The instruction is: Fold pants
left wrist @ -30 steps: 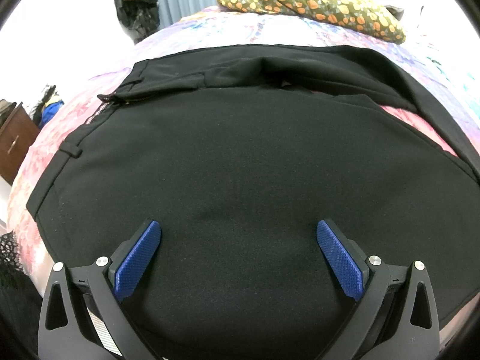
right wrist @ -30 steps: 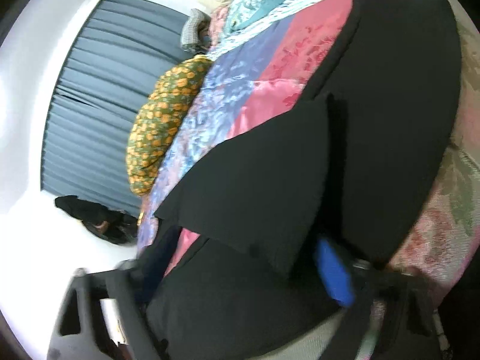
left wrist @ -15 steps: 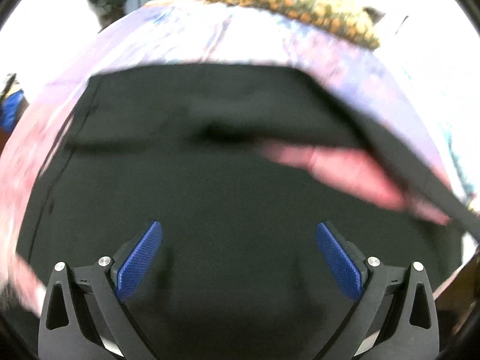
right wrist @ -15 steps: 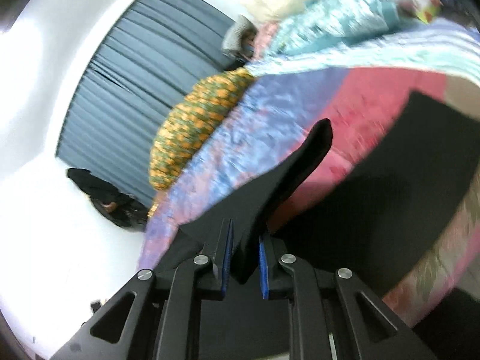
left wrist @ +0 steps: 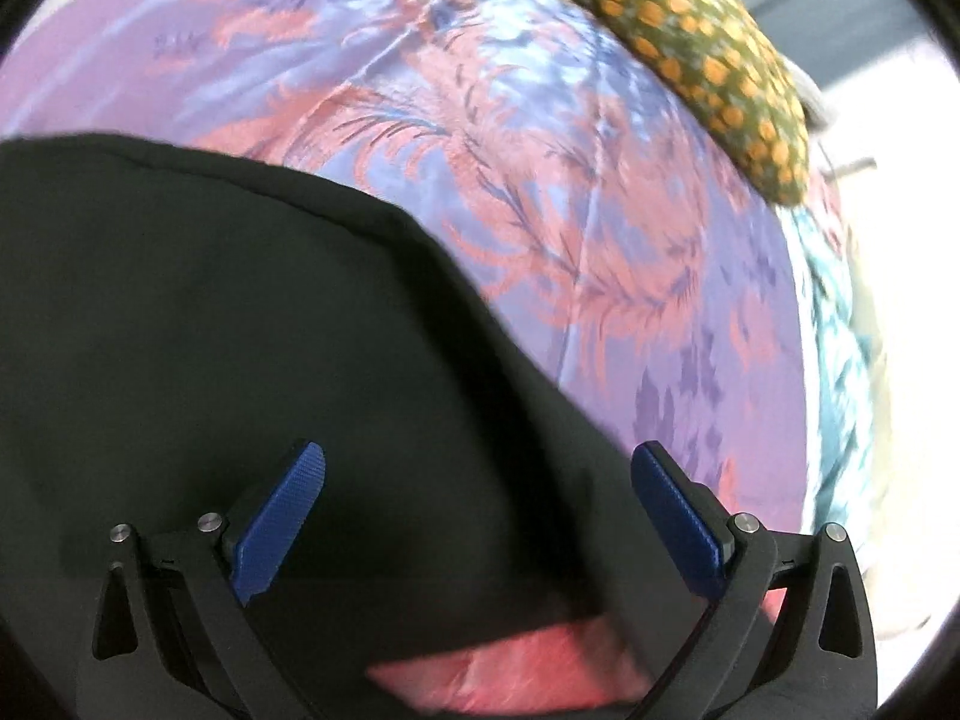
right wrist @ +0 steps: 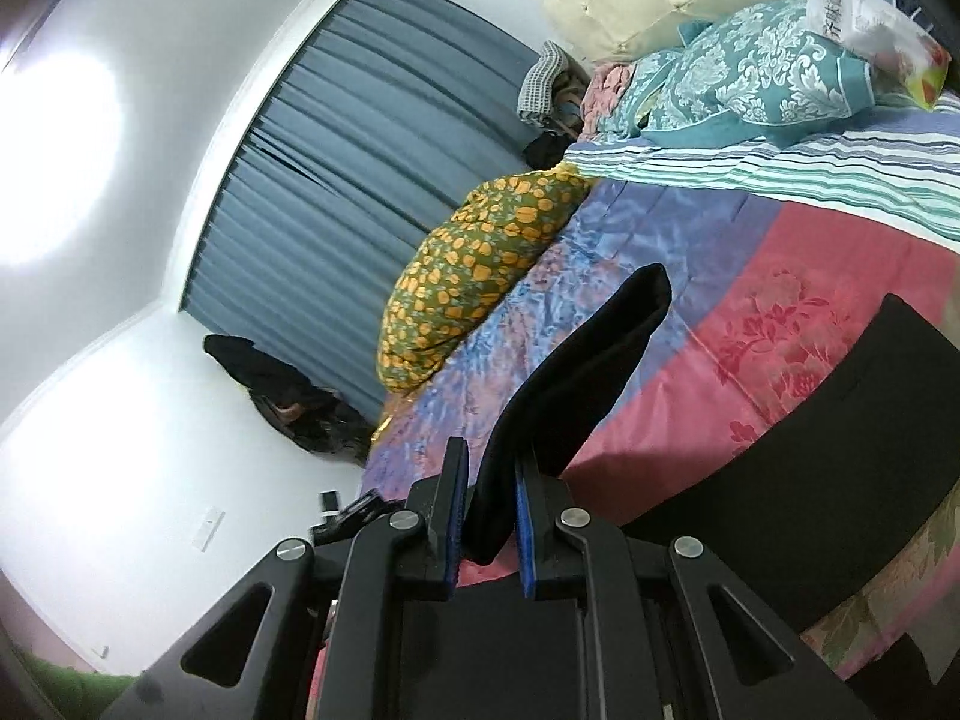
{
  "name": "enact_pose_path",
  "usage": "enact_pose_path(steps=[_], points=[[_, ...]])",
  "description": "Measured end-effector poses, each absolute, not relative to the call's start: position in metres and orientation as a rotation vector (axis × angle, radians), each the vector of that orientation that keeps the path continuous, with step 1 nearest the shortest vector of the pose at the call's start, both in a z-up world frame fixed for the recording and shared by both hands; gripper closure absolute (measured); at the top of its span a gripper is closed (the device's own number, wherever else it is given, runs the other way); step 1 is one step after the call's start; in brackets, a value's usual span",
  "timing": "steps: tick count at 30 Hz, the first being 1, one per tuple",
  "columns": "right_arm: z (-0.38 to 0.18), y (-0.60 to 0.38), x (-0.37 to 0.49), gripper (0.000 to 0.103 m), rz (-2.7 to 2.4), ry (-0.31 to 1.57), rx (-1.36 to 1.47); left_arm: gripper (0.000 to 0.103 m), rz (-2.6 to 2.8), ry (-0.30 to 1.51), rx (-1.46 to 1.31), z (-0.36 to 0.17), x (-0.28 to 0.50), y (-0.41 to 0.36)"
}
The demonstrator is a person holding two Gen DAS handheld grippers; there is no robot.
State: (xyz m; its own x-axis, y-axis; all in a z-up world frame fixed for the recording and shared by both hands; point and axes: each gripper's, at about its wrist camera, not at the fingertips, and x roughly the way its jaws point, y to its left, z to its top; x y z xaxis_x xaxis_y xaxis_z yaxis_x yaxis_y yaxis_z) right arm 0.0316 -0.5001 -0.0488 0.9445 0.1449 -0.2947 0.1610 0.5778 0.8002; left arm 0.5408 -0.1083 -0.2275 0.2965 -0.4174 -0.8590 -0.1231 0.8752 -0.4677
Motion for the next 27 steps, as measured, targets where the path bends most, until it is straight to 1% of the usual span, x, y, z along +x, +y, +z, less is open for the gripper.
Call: enact_pose_path(steps=[1,3,4,5,6,7,10,14,17,19,21,23,24,25,27], points=[[-0.048,-0.503,0.03,0.088,-0.005,0.347,0.968,0.002,-0.194,1.274,-0.53,-0.232,0.545,-0.107],[-0.045,-0.511,0.026,0.088,0.004,0.344,0.976,0.016,-0.182,1.266,-0.573,-0.236,0.551,-0.105],[-0.043,-0.514,0.025,0.088,0.007,0.344,0.973,0.034,-0.183,1.265,-0.595,-0.238,0.553,-0.103],[-0.041,-0.517,0.023,0.088,0.011,0.347,0.967,0.056,-0.194,1.268,-0.626,-0.24,0.554,-0.101],[-0.041,-0.52,0.021,0.088,0.013,0.347,0.966,0.072,-0.206,1.272,-0.66,-0.242,0.555,-0.1],[-0.041,-0.523,0.02,0.088,0.014,0.349,0.967,0.098,-0.213,1.269,-0.697,-0.243,0.554,-0.096],[-0.05,-0.534,0.018,0.088,-0.011,0.373,0.975,0.097,-0.236,1.203,-0.754,-0.228,0.541,-0.085],[-0.067,-0.565,0.031,0.089,-0.037,0.403,1.025,0.098,-0.307,1.091,-0.602,-0.167,0.503,-0.086],[-0.059,-0.59,0.042,0.089,-0.049,0.409,1.005,0.097,-0.351,0.969,-0.452,-0.112,0.441,-0.076],[-0.053,-0.606,0.045,0.089,-0.062,0.428,0.983,0.096,-0.366,0.936,-0.415,-0.1,0.391,-0.061],[-0.056,-0.618,0.047,0.089,-0.061,0.478,0.957,0.095,-0.36,0.956,-0.412,-0.11,0.347,-0.05],[-0.071,-0.628,0.048,0.089,-0.114,0.6,0.899,0.095,-0.33,1.012,-0.393,-0.14,0.306,-0.044],[-0.086,-0.632,0.047,0.09,-0.151,0.675,0.875,0.095,-0.308,1.045,-0.389,-0.156,0.291,-0.042],[-0.103,-0.636,0.044,0.095,-0.197,0.749,0.858,0.095,-0.284,1.09,-0.391,-0.176,0.277,-0.04],[-0.128,-0.64,0.037,0.097,-0.261,0.865,0.842,0.096,-0.253,1.142,-0.425,-0.2,0.26,-0.034]])
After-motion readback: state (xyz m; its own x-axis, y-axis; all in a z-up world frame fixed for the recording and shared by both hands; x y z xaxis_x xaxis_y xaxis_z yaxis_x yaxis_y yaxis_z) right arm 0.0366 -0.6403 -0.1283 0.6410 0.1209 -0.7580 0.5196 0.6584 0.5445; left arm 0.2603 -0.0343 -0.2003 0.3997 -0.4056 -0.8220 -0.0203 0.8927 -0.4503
